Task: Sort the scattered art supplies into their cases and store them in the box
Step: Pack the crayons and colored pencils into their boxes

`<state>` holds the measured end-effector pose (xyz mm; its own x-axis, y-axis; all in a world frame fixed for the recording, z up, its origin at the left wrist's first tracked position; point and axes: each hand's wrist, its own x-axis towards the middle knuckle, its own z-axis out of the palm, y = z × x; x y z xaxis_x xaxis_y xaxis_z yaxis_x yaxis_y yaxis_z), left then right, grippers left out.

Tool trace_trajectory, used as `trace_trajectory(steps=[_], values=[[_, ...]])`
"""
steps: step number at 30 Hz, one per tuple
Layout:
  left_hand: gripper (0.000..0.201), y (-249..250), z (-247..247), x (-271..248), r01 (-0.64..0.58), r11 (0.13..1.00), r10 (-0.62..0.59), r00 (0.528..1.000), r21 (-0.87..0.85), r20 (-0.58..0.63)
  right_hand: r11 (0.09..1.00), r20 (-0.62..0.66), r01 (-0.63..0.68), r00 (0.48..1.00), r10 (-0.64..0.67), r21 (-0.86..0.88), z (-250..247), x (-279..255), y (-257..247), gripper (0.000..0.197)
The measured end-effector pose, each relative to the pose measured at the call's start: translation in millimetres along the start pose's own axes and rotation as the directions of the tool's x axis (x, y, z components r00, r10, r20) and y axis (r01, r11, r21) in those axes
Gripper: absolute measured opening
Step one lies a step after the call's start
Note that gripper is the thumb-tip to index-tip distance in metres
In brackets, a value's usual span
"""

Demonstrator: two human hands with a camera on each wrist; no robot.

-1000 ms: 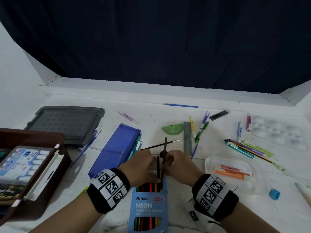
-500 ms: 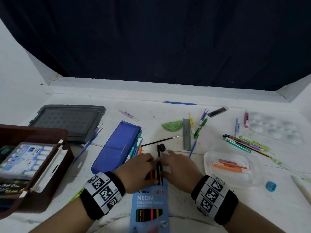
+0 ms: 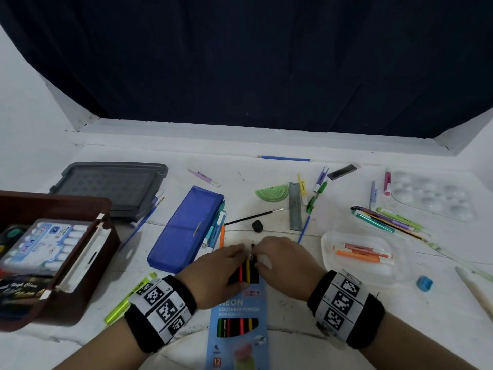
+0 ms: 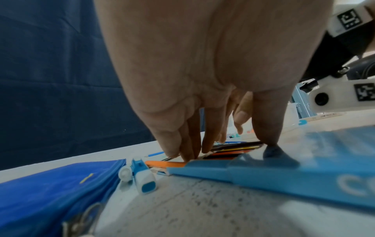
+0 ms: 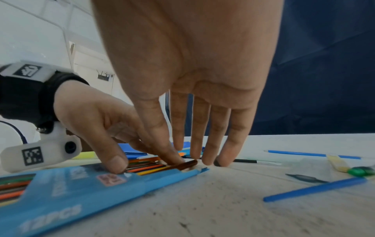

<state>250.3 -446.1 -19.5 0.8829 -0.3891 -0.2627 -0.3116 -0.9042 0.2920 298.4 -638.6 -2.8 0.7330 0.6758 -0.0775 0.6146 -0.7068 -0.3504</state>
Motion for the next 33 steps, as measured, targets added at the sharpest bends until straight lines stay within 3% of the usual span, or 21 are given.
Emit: trace_trajectory(steps=[5,13,19,22,26,30,33], values=[[0.070,0.7,-3.1,0.7,-0.006,0.999,0.005,1.000,0.046,0.015,0.998,0.141,0.030,0.990,-0.023,-0.050,12.1,9.5,7.6,0.031],[0.063,1.9,-14.7,3.5,0.011,0.998,-0.013,1.000,0.066,0.025,0.926,0.106,0.101,0.992,-0.066,-0.364,17.5,-4.7,0.1,0.024],[0.060,-0.1,-15.7,6.5,0.002,0.998,-0.006,0.999,0.070,0.049,0.946,0.064,0.071,0.997,-0.053,-0.316,8.1,-2.4,-7.9,0.018],[0.052,-5.7,-19.0,12.3,0.000,0.998,-0.003,0.999,0.069,0.046,0.925,0.137,0.075,0.990,-0.025,-0.372,5.6,0.2,-13.6,0.018],[0.039,-11.6,-20.9,17.9,-0.005,0.996,0.001,0.998,0.086,0.057,0.959,0.219,0.053,0.976,0.010,-0.278,-13.6,6.8,-14.4,0.020],[0.036,-15.8,-26.2,23.1,0.007,0.999,-0.008,0.999,0.042,0.038,0.987,0.047,0.052,0.998,-0.045,-0.151,-48.4,9.1,-5.9,0.028],[0.035,-21.7,-39.2,29.9,-0.012,0.996,0.014,1.000,-0.091,0.024,0.990,-0.072,0.033,0.996,-0.044,-0.138,-87.3,16.3,5.6,0.027]])
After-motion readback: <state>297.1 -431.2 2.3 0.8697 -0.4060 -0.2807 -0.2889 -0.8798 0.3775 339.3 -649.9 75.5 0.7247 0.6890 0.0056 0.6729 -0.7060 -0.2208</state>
